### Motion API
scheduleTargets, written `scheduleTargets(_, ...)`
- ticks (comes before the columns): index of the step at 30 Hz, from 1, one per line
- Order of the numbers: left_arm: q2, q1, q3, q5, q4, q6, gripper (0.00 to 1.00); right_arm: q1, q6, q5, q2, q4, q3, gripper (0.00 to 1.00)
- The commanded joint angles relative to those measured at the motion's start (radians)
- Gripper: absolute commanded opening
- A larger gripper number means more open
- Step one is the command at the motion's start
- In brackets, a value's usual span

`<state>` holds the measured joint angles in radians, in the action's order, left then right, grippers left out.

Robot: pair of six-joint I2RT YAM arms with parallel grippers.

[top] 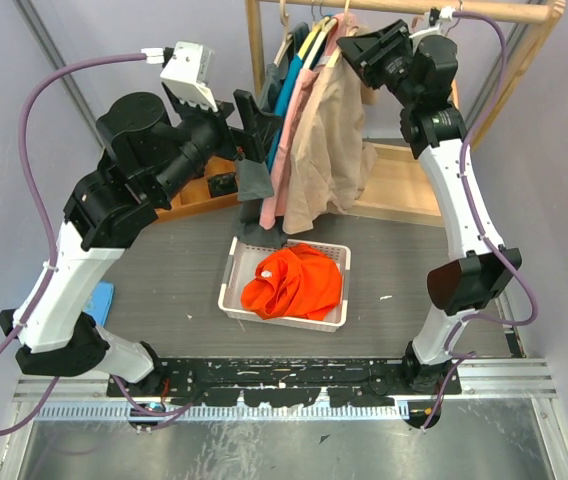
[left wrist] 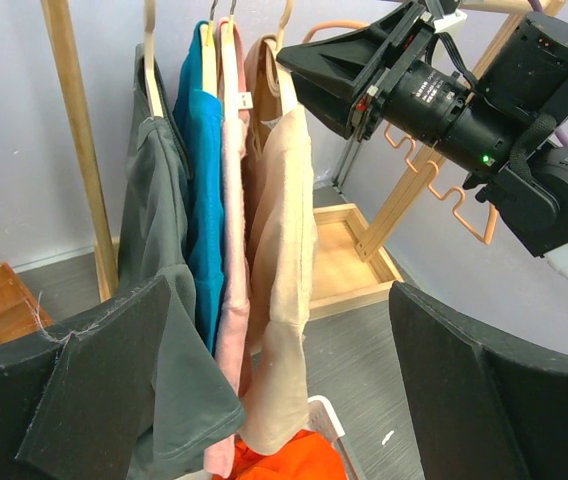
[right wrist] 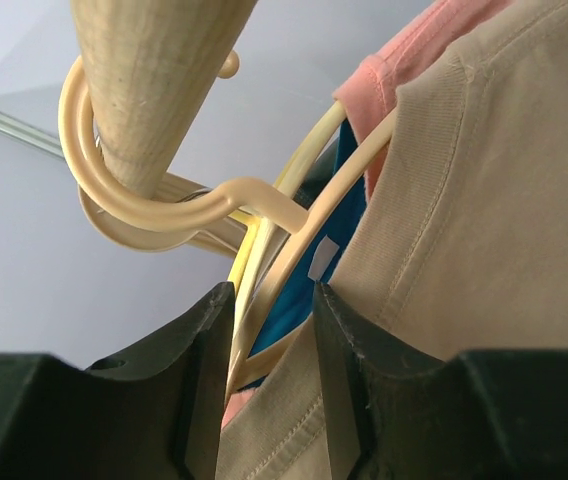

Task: Remove the t-shirt from the hanger
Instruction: Pick up the hanger from the clothesline.

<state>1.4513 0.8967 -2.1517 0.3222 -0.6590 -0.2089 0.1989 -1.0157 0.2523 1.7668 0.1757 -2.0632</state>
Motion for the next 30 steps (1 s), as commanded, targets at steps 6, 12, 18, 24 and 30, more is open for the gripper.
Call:
scheduleTargets(6, 0.01, -0.017, -0.001, -0.018, 0.038, 0.021, 0.98, 0.001, -0.037, 0.026, 0.036, -0.093, -0.091, 0.36)
scheduleTargets(12, 0.008, -0.025, -0.001, -0.02, 0.039, 0.022, 0.98, 0.006, -0.043, 0.032, 0.054, -0.099, -0.114, 0.27)
scheduleTargets(18, 0.008, -0.029, 0.002, -0.021, 0.041, 0.021, 0.98, 0.007, -0.051, 0.034, 0.047, -0.125, -0.109, 0.2)
scheduleTargets(24, 0.005, -0.034, 0.006, -0.025, 0.041, 0.02, 0.98, 0.006, -0.066, 0.045, 0.039, -0.18, -0.103, 0.12)
scheduleTargets(30, 0.006, -0.035, 0.006, -0.03, 0.045, 0.016, 0.98, 0.007, -0.069, 0.061, 0.039, -0.219, -0.123, 0.08)
